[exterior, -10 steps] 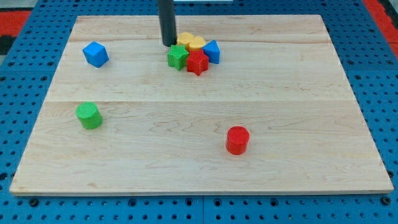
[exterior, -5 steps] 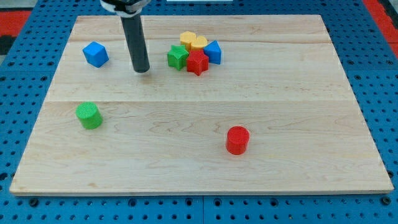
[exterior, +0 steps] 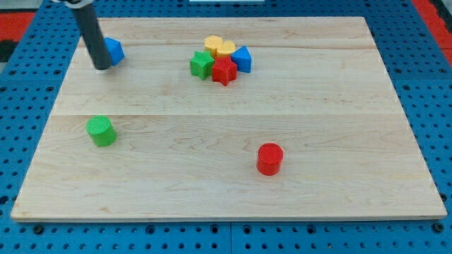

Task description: Slide the blue cube into the group of blocks

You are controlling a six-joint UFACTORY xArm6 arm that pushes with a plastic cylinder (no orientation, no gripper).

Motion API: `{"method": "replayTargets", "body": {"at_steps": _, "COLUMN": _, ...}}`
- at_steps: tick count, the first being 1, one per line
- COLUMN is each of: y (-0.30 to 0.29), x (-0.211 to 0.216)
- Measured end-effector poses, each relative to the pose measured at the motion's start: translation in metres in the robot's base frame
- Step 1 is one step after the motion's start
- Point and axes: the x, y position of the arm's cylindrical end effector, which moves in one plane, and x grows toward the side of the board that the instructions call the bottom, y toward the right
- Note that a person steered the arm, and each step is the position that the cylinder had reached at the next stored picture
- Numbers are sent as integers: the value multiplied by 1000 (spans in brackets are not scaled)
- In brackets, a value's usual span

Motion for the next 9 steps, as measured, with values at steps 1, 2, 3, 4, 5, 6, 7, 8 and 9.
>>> {"method": "replayTargets", "body": {"at_steps": 1, "y": -21, "x": -7}}
{"method": "replayTargets", "body": {"at_steps": 2, "y": -7, "x": -24}}
{"method": "replayTargets", "body": {"at_steps": 3, "y": -1, "x": -44}}
{"method": "replayTargets", "body": {"at_steps": 4, "y": 8, "x": -53}}
{"method": "replayTargets", "body": {"at_steps": 5, "y": 29, "x": -40}}
{"method": "replayTargets", "body": {"at_steps": 6, "y": 51, "x": -27}}
{"method": "replayTargets", "body": {"at_steps": 7, "y": 63, "x": -36}}
{"method": "replayTargets", "body": {"at_steps": 8, "y": 52, "x": -61}}
{"method": "replayTargets", "body": {"at_steps": 9, "y": 54, "x": -63}}
